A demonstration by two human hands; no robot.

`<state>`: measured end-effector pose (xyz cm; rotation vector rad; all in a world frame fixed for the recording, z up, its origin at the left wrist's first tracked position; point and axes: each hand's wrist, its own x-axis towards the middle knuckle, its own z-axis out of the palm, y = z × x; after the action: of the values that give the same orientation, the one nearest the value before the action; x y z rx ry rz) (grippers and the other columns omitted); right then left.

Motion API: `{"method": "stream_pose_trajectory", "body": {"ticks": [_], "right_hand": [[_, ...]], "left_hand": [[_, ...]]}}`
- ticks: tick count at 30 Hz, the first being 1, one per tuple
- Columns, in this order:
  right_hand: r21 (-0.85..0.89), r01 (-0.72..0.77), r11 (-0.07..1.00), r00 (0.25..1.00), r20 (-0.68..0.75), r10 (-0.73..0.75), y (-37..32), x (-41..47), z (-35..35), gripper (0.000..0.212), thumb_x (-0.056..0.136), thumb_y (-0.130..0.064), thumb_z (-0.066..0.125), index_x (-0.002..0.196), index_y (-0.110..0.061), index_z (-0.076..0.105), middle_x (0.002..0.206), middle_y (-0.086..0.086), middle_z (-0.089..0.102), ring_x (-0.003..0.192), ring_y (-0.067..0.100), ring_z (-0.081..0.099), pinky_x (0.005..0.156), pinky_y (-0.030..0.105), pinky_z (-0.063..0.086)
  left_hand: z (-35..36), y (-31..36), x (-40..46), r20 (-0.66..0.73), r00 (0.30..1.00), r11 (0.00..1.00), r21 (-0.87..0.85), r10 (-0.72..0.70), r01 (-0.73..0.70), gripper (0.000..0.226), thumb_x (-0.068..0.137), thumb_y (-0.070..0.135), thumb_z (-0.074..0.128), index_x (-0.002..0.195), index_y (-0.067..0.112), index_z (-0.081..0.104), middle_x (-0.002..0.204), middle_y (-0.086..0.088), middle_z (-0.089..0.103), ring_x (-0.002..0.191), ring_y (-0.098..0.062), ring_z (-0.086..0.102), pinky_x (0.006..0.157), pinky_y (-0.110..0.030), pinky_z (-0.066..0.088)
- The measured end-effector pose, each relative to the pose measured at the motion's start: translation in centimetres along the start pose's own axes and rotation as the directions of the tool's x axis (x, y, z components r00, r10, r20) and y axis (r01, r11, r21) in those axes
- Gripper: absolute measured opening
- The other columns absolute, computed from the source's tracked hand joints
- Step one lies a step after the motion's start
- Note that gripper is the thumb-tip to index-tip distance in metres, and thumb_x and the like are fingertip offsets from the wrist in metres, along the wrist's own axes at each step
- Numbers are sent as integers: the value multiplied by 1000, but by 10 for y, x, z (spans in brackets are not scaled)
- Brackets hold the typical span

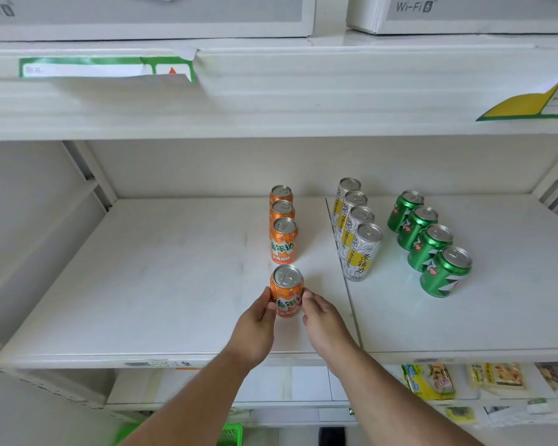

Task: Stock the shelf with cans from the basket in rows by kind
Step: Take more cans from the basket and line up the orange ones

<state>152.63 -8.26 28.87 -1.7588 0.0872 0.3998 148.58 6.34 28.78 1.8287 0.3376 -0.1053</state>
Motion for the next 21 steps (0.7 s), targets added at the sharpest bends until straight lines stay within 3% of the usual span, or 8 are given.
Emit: {"method": "stream_pose_trajectory", "body": {"ticks": [4, 7, 10, 15, 21], "right_hand": [[7, -1, 1000, 1000, -6, 1, -10, 18, 3, 32, 112, -32, 36, 99, -44, 63, 115, -9, 69, 118, 12, 61, 108, 32, 45], [23, -4, 1000, 1000, 8, 4, -13, 33, 3, 32, 111, -35, 36, 122, -34, 66, 121, -3, 69, 121, 14, 60, 108, 33, 45], [1, -21, 1000, 1000, 1, 21, -20, 44, 2, 42, 111, -39, 35, 138, -21, 63, 134, 3, 67, 113, 14, 58, 107, 36, 45], [-33, -34, 999, 999, 13, 35, -27, 57, -2, 45, 111, -41, 33, 145, -24, 58, 141, 0, 64, 130, 18, 57, 111, 36, 44], [-42, -38, 998, 999, 14, 38, -33, 61, -6, 46, 111, -41, 33, 146, -22, 57, 145, 2, 61, 132, 18, 55, 113, 36, 43]], "left_hand": [[-3, 7, 21, 1, 1000, 1000, 18, -1, 1, 49, 108, 29, 38, 156, 22, 33, 153, 8, 45, 140, -8, 41, 120, -32, 30], [-4, 14, 36, -3, 1000, 999, 51, -6, 6, 49, 108, 30, 37, 156, 22, 32, 153, 8, 44, 140, -7, 39, 115, -23, 30], [-5, 21, 47, -4, 1000, 995, 101, 1, -1, 49, 108, 30, 35, 157, 22, 30, 152, 8, 44, 139, -7, 38, 107, -17, 28], [-4, 26, 61, -5, 1000, 994, 105, -14, 14, 49, 108, 32, 34, 157, 25, 29, 152, 8, 44, 142, -12, 39, 115, -25, 30], [-5, 27, 69, 6, 1000, 993, 115, -22, 22, 49, 108, 36, 34, 156, 28, 32, 151, 9, 46, 140, -12, 41, 117, -28, 32]]}}
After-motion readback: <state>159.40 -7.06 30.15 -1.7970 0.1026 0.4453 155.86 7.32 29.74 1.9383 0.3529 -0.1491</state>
